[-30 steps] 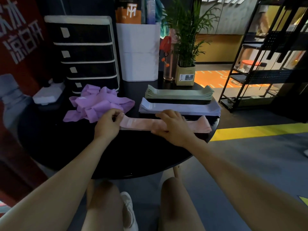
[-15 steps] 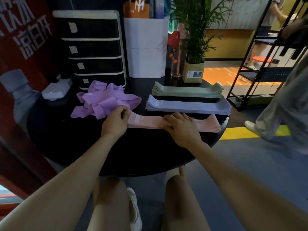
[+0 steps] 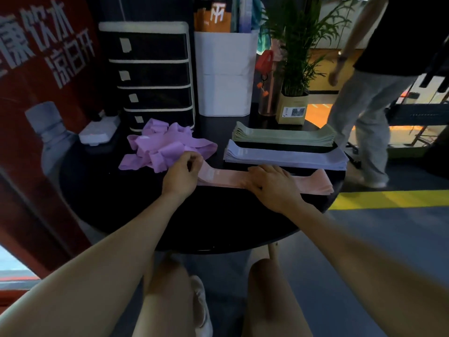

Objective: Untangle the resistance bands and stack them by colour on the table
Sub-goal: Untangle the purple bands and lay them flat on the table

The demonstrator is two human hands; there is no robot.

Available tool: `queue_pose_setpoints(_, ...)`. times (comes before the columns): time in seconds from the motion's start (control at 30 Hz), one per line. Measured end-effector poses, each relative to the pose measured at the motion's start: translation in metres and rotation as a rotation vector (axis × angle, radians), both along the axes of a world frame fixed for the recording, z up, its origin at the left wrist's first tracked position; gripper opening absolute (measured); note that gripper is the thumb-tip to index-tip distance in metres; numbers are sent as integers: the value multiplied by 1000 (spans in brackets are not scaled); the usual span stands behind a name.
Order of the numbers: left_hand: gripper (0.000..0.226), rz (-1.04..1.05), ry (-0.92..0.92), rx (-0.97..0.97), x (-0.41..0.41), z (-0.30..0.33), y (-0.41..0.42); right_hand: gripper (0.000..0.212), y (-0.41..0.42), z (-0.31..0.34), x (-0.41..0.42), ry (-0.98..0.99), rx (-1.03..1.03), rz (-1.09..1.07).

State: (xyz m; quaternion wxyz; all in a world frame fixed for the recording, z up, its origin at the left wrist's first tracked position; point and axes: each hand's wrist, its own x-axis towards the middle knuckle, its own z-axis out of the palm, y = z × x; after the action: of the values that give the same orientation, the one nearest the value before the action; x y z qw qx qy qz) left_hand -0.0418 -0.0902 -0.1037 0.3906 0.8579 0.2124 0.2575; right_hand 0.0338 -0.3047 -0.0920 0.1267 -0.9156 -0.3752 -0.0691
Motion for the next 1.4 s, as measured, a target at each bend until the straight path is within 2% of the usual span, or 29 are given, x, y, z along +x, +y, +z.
queue_pose_setpoints(0.13, 11, -42, -113, -38, -3, 10, 5, 46, 28, 18, 3, 54, 31, 7)
queue_pose_setpoints(0.27, 16, 6, -154, 90, -12, 29, 24, 39, 70, 30, 6, 152, 144, 89)
queue_pose_setpoints(0.37, 12, 56, -160, 157, -16, 40, 48, 30, 104, 34, 11, 155, 197, 163)
queue_pose_setpoints(0.5, 23, 136, -55, 238, -24, 47, 76, 39, 144, 41, 19, 217, 227, 188)
queue_pose_setpoints(0.6, 30, 163, 29, 228, -27, 44, 96, 50, 164, 40, 25, 270, 196, 205)
queue_pose_setpoints(0.7, 52, 93, 108, 210, -28, 39, 107, 57, 177, 37, 30, 338, 113, 202)
queue_pose_setpoints(0.77, 71, 42, 196, 206, -27, 41, 108, 44, 185, 36, 35, 326, 133, 217)
queue_pose_setpoints(0.8, 72, 11, 225, 193, -27, 40, 107, 32, 186, 36, 36, 296, 158, 223)
queue_pose_setpoints(0.87, 50, -35, 215, 188, -22, 41, 109, 17, 192, 40, 40, 270, 206, 229)
queue_pose_setpoints(0.93, 16, -22, 178, 225, -16, 43, 114, 17, 199, 49, 44, 274, 268, 226)
queue_pose_setpoints(0.97, 8, 3, 169, 226, -14, 47, 117, 17, 202, 54, 47, 274, 307, 219)
queue_pose_setpoints(1.03, 25, 63, 138, 209, -10, 55, 124, 15, 209, 65, 53, 278, 383, 211)
queue_pose_setpoints(1.1, 31, 86, 96, 176, -4, 68, 129, 13, 215, 77, 59, 278, 423, 226)
queue_pose_setpoints(1.3, 26, 129, -40, 98, 16, 112, 145, 12, 233, 114, 73, 279, 532, 254)
queue_pose_setpoints(1.4, 13, 187, -77, 107, 24, 129, 153, 11, 242, 127, 78, 264, 586, 274)
